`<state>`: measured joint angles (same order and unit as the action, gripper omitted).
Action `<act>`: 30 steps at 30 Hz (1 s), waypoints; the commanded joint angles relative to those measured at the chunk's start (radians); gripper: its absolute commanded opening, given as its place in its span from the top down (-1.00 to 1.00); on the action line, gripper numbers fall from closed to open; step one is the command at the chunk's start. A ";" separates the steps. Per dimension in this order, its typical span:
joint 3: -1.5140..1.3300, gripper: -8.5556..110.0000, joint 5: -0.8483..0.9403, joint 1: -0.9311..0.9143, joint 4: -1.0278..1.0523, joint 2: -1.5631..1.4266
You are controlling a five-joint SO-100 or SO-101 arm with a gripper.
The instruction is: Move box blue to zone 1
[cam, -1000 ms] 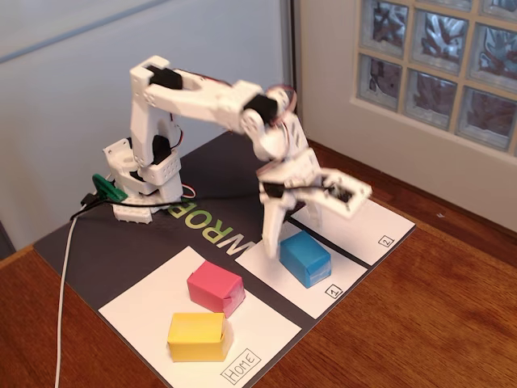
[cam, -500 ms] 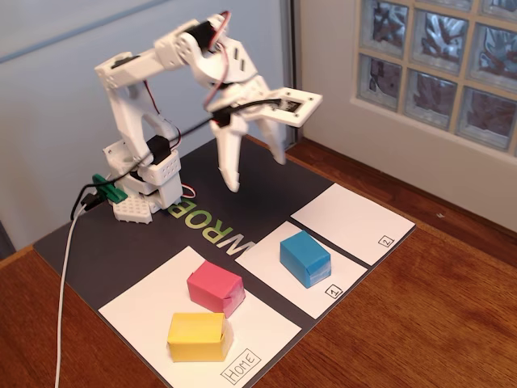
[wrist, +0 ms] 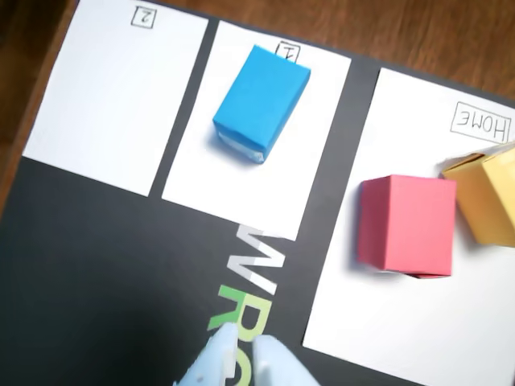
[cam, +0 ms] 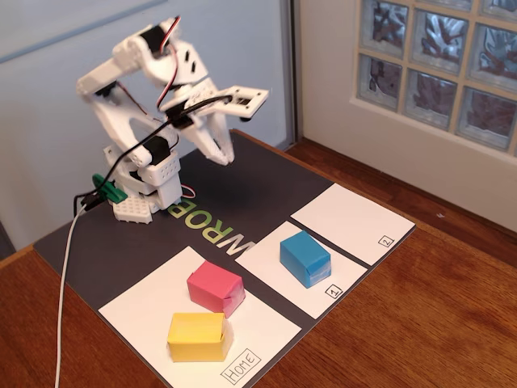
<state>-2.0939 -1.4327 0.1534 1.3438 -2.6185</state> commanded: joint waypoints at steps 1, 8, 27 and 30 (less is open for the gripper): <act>-0.305 0.86 -0.018 0.017 -0.034 -0.350; -0.552 0.86 -0.006 0.023 0.152 -0.701; -0.862 0.86 0.078 -0.227 0.140 -0.719; -0.937 0.86 0.080 -0.239 0.098 -0.719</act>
<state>-2.9590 -1.3668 -0.0690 1.4511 -3.2873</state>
